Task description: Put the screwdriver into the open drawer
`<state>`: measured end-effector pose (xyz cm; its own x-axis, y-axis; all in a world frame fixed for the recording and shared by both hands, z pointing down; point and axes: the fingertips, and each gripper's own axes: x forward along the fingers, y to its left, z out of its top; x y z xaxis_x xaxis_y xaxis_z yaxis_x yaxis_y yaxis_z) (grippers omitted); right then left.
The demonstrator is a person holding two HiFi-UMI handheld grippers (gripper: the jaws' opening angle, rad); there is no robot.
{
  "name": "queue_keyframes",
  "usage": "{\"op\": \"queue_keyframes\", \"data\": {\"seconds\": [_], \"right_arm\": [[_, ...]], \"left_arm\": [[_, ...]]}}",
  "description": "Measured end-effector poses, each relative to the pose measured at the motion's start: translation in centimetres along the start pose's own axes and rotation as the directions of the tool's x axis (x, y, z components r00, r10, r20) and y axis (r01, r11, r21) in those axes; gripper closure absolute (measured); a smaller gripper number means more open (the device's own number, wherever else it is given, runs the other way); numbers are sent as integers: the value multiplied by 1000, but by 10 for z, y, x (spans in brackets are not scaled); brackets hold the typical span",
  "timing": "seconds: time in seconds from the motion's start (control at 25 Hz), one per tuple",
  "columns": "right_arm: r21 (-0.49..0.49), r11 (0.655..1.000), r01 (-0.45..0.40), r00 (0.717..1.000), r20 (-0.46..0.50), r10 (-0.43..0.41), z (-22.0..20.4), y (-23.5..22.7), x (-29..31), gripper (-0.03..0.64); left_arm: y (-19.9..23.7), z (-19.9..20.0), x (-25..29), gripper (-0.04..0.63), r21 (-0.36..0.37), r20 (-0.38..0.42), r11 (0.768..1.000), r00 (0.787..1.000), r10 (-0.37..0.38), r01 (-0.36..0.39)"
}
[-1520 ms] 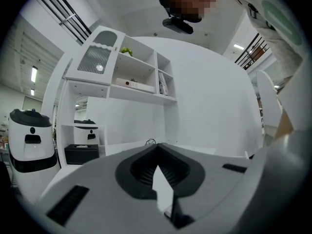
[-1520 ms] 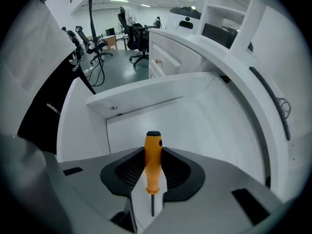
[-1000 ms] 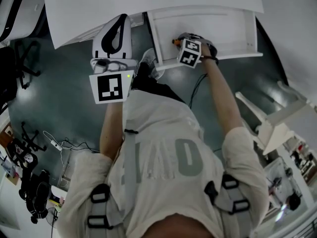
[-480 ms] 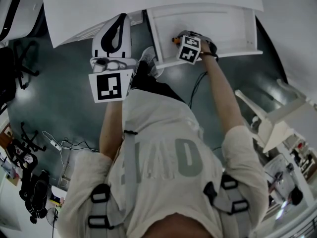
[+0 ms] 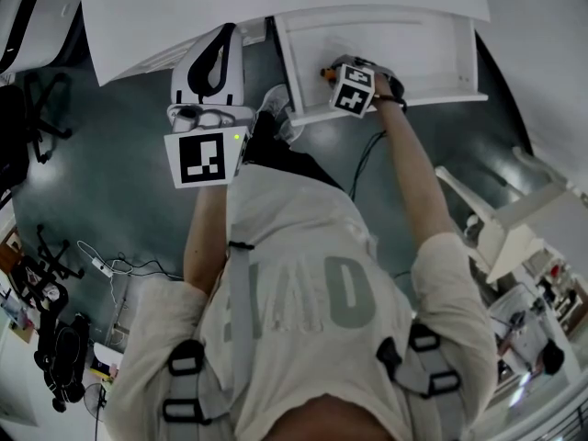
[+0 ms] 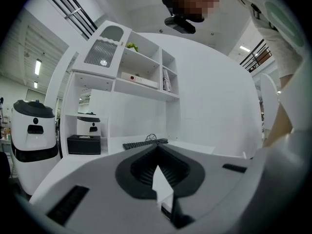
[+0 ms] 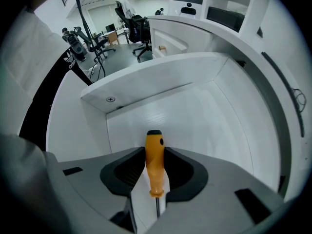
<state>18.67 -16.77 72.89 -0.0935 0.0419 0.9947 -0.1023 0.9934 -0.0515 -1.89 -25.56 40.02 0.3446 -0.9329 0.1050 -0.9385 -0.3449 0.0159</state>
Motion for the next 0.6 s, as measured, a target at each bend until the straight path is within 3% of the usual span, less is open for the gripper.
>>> {"op": "queue_keyframes", "data": {"seconds": [0.4, 0.56, 0.6], "right_arm": [[3, 1000, 15, 1000, -9, -15, 1, -1, 0, 508], [69, 997, 30, 1000, -4, -30, -1, -8, -2, 418], [80, 997, 17, 1000, -4, -17, -2, -7, -3, 366]], "left_arm": [[2, 0, 1, 591, 2, -1, 1000, 1000, -8, 8], [-1, 2, 1, 591, 4, 6, 1000, 1000, -15, 15], [-2, 3, 1, 591, 6, 7, 1000, 1000, -18, 18]]}}
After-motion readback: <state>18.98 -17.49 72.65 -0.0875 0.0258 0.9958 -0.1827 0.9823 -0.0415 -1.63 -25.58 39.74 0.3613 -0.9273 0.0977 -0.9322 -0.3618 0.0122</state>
